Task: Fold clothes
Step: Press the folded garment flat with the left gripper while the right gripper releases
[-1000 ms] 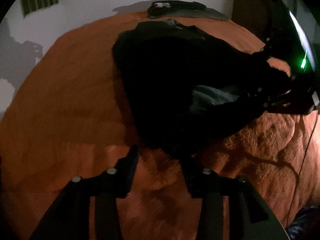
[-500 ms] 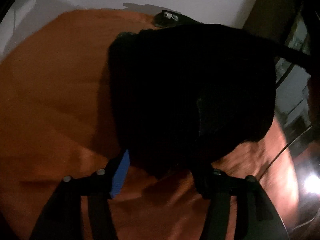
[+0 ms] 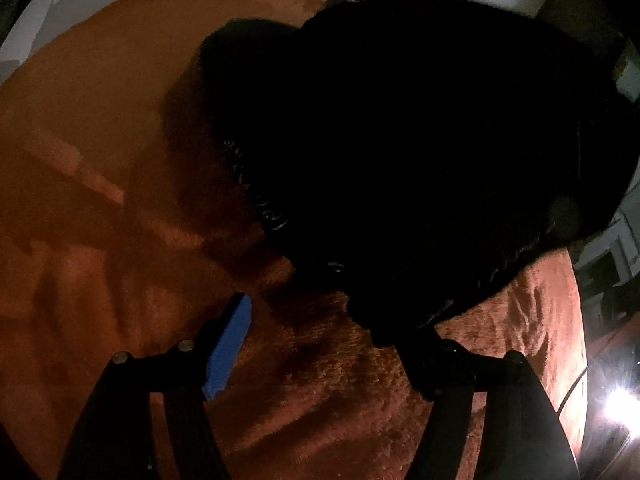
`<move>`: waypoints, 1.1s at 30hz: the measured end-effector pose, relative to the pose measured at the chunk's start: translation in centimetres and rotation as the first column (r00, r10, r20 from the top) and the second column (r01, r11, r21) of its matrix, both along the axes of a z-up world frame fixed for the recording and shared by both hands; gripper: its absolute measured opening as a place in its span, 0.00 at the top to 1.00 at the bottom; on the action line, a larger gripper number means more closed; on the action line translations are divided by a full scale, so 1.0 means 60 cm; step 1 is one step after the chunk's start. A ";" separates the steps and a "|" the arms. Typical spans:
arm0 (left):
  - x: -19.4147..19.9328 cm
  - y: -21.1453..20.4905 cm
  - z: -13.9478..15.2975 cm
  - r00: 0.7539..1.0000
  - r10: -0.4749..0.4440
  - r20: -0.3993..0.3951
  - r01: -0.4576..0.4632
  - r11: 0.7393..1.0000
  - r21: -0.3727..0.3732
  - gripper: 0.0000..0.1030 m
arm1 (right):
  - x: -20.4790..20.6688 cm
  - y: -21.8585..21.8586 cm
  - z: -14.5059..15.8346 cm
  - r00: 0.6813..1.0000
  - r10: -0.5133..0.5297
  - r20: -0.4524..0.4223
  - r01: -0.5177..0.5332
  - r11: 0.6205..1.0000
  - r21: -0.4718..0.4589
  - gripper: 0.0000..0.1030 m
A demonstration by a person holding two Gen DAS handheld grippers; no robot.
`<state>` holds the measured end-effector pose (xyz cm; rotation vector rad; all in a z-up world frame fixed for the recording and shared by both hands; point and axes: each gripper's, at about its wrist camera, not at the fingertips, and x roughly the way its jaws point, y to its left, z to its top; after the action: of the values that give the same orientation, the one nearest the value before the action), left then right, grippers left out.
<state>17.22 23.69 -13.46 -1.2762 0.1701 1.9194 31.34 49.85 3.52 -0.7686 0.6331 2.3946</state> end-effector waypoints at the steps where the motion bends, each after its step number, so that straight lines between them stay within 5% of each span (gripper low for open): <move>1: -0.001 0.002 -0.001 1.000 0.006 -0.001 -0.006 1.000 0.000 0.32 | 0.008 0.007 -0.014 1.000 -0.018 0.015 0.018 1.000 -0.005 0.95; 9: 0.010 0.040 0.009 0.997 0.024 -0.075 -0.025 0.999 -0.022 0.32 | 0.074 0.084 -0.140 0.979 -0.168 0.112 0.178 0.981 -0.081 0.95; 14: 0.001 0.078 -0.006 1.000 -0.006 0.023 0.006 1.000 -0.025 0.31 | 0.083 0.094 -0.184 0.969 -0.185 0.166 0.205 0.972 -0.113 0.95; 18: 0.007 0.096 -0.001 0.994 0.027 -0.102 -0.038 0.994 -0.104 0.32 | 0.086 0.092 -0.201 0.962 -0.188 0.196 0.214 0.969 -0.121 0.95; 19: 0.005 0.093 0.005 0.990 0.057 -0.128 -0.072 0.990 -0.117 0.37 | 0.084 0.090 -0.203 0.959 -0.190 0.211 0.215 0.971 -0.103 0.95; 21: -0.002 0.075 0.023 0.973 0.130 -0.189 -0.156 0.979 -0.129 0.64 | 0.081 0.085 -0.204 0.952 -0.198 0.232 0.221 0.972 -0.079 0.94; 24: -0.012 0.067 0.044 0.973 0.100 -0.208 -0.134 0.979 -0.155 0.87 | 0.067 0.069 -0.201 0.954 -0.176 0.243 0.195 0.979 -0.057 0.82; 28: -0.046 0.042 0.079 0.960 0.096 -0.265 -0.144 0.975 -0.168 0.88 | 0.022 0.030 -0.206 0.940 -0.083 0.330 0.076 0.996 0.036 0.78; 30: -0.064 0.020 0.116 0.936 0.119 -0.331 -0.170 0.977 -0.129 0.88 | -0.011 0.010 -0.220 0.912 -0.011 0.410 -0.008 0.999 0.043 0.75; 33: -0.084 -0.003 0.166 0.898 0.148 -0.415 -0.198 0.977 -0.079 0.88 | -0.036 -0.026 -0.224 0.914 0.046 0.404 -0.077 0.995 0.060 0.74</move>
<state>12.20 23.54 -3.50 -0.9736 0.4012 2.3476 29.18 48.30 -9.90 -1.2207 0.3509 2.2015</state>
